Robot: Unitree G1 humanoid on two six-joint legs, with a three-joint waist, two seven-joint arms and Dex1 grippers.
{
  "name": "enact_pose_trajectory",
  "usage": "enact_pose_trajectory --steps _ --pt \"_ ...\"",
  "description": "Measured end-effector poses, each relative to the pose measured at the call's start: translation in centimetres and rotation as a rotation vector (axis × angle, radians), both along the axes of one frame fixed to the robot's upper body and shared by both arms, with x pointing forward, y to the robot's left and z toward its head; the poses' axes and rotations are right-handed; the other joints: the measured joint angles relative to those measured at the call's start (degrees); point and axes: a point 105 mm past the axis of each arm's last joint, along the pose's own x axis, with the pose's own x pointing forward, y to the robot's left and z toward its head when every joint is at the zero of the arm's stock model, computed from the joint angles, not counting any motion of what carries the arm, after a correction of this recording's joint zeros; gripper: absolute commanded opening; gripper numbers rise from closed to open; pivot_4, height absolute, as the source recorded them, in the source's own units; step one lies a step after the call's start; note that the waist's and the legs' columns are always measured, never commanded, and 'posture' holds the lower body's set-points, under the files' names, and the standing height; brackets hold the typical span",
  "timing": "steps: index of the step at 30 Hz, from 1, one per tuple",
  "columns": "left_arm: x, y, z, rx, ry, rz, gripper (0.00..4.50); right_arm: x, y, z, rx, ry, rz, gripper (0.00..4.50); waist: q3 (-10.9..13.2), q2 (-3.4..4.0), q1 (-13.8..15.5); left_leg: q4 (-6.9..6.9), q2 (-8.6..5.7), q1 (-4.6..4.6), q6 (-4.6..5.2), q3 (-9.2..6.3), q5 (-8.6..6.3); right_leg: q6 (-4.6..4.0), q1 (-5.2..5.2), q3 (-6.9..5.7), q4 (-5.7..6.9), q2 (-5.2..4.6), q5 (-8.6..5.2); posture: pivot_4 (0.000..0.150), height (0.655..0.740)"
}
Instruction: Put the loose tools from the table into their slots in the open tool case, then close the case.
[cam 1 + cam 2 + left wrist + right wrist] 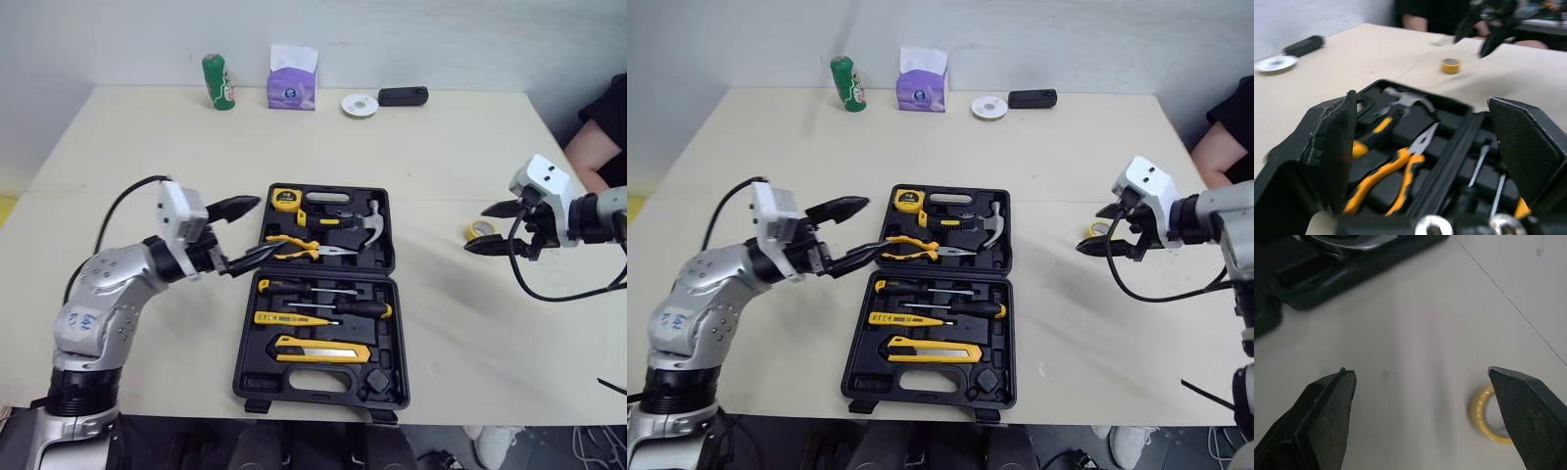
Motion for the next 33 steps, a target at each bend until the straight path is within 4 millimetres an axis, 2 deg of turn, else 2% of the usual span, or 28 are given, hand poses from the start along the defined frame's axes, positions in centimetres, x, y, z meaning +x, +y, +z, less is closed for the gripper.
enact_pose_trajectory --steps 5,11,15,21,28,33 --pt "-1.0 -1.7 0.6 0.005 -0.025 -0.108 4.46 1.5 -0.8 -1.0 -0.081 0.075 -0.026 4.5 0.0 0.0 -0.1 0.1 0.0 -0.2 0.06 0.11 0.05 0.01 -0.21 -0.1 0.14 0.06 0.01 0.15 0.74" --pt "-1.2 -2.4 0.3 -0.002 -0.016 -0.134 4.46 2.8 -0.6 -1.5 -0.09 0.089 -0.02 4.5 0.0 0.0 -0.2 0.22 0.01 -0.22 0.08 0.1 0.05 0.03 -0.23 -0.07 0.17 0.05 0.01 0.15 0.74" --pt "-1.4 -2.5 0.2 0.0 -0.017 -0.139 4.46 2.6 -1.5 -2.3 -0.138 0.15 -0.053 4.5 0.0 0.02 -0.1 0.23 0.01 -0.35 0.08 0.01 0.06 0.03 -0.25 -0.05 0.17 0.04 0.02 0.15 0.74" --pt "-1.7 -2.7 -0.3 -0.016 0.009 -0.143 4.46 2.9 -2.2 -2.9 -0.175 0.139 -0.078 4.5 0.0 0.02 -0.1 0.29 0.0 -0.39 0.08 -0.01 0.06 0.06 -0.26 -0.06 0.19 0.06 0.03 0.15 0.74" --pt "-1.8 -2.9 -0.5 -0.022 0.016 -0.153 4.46 3.1 -2.3 -3.5 -0.184 0.125 -0.085 4.5 0.0 0.02 -0.1 0.3 0.0 -0.4 0.08 -0.02 0.06 0.06 -0.26 -0.07 0.21 0.08 0.03 0.15 0.74" --pt "-1.9 -3.0 -0.9 -0.029 0.035 -0.157 4.46 3.1 -1.9 -4.8 -0.168 0.143 -0.079 4.5 0.0 0.03 -0.1 0.31 0.0 -0.4 0.09 -0.02 0.06 0.06 -0.26 -0.07 0.23 0.08 0.03 0.15 0.74"
